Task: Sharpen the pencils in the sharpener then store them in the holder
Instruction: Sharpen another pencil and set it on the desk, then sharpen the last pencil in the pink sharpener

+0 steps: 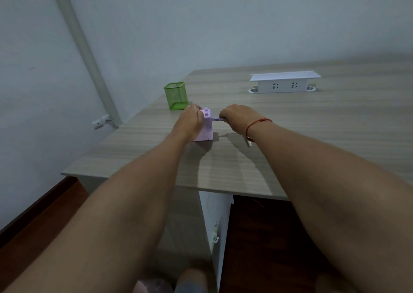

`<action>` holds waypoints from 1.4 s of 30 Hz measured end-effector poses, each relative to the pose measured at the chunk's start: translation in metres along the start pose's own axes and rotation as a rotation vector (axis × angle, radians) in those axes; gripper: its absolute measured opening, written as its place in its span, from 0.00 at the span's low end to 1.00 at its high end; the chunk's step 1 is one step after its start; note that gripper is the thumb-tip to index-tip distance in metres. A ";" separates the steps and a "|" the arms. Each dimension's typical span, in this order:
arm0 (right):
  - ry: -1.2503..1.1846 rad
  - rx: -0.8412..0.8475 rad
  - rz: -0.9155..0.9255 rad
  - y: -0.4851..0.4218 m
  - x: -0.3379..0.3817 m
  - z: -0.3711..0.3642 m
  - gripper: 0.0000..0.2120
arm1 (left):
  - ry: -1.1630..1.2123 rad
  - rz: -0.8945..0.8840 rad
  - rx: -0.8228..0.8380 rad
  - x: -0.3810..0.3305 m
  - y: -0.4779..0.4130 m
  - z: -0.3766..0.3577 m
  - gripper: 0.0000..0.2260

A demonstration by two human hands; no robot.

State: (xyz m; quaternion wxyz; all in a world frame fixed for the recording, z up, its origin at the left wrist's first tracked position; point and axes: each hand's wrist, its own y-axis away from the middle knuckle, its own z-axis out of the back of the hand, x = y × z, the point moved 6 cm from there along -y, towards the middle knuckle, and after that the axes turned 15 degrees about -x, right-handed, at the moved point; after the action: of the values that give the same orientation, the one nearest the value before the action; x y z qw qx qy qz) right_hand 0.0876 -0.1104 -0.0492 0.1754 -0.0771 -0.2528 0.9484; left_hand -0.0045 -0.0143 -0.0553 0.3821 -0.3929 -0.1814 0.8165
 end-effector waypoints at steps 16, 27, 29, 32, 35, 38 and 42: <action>0.146 -0.003 -0.378 0.089 -0.125 0.025 0.10 | 0.037 -0.044 -0.134 0.001 0.003 0.004 0.24; 0.228 0.049 -0.407 0.106 -0.134 0.019 0.14 | 0.061 -0.011 -0.183 0.003 0.004 0.002 0.24; 0.237 0.050 -0.404 0.105 -0.132 0.020 0.14 | 0.069 -0.006 -0.191 0.003 0.004 0.003 0.24; 0.253 0.055 -0.399 0.103 -0.130 0.020 0.14 | 0.085 0.000 -0.203 0.003 0.004 0.004 0.24; 0.261 0.048 -0.397 0.103 -0.129 0.019 0.14 | 0.093 -0.002 -0.209 0.002 0.005 0.004 0.25; 0.235 0.028 -0.387 0.102 -0.128 0.015 0.14 | 0.095 0.003 -0.198 0.002 0.005 0.003 0.25; 0.069 -0.038 -0.262 0.074 -0.105 0.010 0.12 | 0.083 0.011 -0.166 0.003 0.005 0.002 0.22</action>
State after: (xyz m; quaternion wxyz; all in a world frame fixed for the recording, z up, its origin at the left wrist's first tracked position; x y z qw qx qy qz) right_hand 0.1610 -0.2144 -0.0722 0.3046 -0.0795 -0.2725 0.9092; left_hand -0.0093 -0.0152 -0.0589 0.3509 -0.4577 -0.2304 0.7838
